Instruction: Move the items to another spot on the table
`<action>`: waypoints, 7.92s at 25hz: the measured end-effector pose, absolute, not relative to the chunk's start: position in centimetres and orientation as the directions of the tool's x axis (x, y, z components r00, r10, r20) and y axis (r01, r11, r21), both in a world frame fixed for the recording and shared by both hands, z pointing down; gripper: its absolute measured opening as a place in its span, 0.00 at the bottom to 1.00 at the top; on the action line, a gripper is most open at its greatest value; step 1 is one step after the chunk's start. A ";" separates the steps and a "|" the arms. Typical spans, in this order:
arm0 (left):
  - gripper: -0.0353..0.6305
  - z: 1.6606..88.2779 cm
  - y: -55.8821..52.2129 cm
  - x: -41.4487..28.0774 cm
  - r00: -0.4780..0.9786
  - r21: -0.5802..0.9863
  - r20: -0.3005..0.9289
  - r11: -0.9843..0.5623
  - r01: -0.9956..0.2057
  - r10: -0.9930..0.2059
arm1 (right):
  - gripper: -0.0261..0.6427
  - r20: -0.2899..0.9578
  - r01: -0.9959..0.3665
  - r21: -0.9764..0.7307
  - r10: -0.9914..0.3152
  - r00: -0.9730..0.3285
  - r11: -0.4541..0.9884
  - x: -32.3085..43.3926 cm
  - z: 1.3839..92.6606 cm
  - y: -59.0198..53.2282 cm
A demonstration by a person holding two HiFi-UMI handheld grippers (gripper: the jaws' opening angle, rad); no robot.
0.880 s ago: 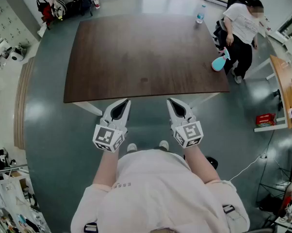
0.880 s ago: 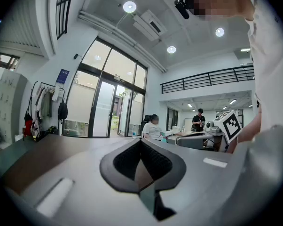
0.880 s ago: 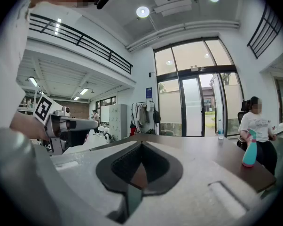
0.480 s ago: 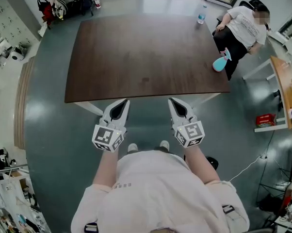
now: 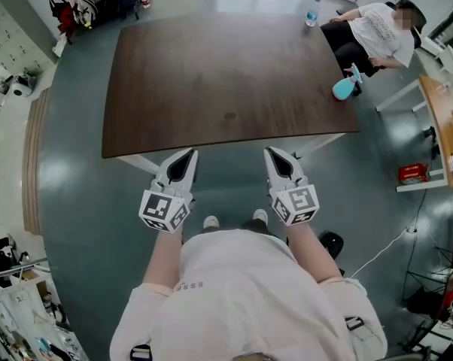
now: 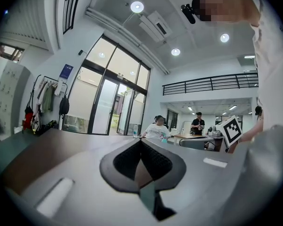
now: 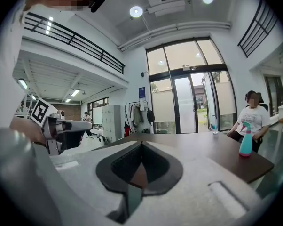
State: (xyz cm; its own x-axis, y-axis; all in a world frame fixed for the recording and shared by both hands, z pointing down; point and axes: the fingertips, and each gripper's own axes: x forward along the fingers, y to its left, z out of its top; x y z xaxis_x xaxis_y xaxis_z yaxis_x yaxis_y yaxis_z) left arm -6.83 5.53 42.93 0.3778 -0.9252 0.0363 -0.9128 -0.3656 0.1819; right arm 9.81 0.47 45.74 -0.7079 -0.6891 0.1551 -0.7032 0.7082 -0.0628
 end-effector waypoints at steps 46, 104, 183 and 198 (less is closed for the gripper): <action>0.06 44.2 -23.9 23.9 0.597 0.198 0.051 -0.577 -0.792 -0.801 | 0.02 0.199 -0.811 -0.057 -0.790 -0.580 0.582 38.4 48.4 -27.3; 0.06 45.2 -30.7 26.2 0.552 0.223 0.052 -0.529 -0.819 -0.832 | 0.20 0.222 -0.774 0.028 -0.759 -0.612 0.632 40.6 50.3 -35.3; 0.06 49.4 1.5 -52.9 -0.116 0.257 0.136 0.148 -0.955 -0.984 | 0.20 0.263 -0.185 0.022 -0.185 -0.947 0.982 -46.2 54.5 -12.3; 0.06 49.6 1.5 -55.0 -0.004 0.263 0.123 0.036 -0.964 -0.992 | 0.46 0.267 -0.301 -0.026 -0.284 -0.921 0.953 -47.4 55.6 -11.3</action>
State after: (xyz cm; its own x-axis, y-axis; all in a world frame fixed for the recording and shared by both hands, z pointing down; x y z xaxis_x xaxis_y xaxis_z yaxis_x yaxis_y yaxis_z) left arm -54.97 1.47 49.60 -0.0036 -0.9924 0.1228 -0.9641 0.0361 0.2631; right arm -47.45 -11.33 55.58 -0.9208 -0.2841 0.2672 -0.3015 0.9531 -0.0256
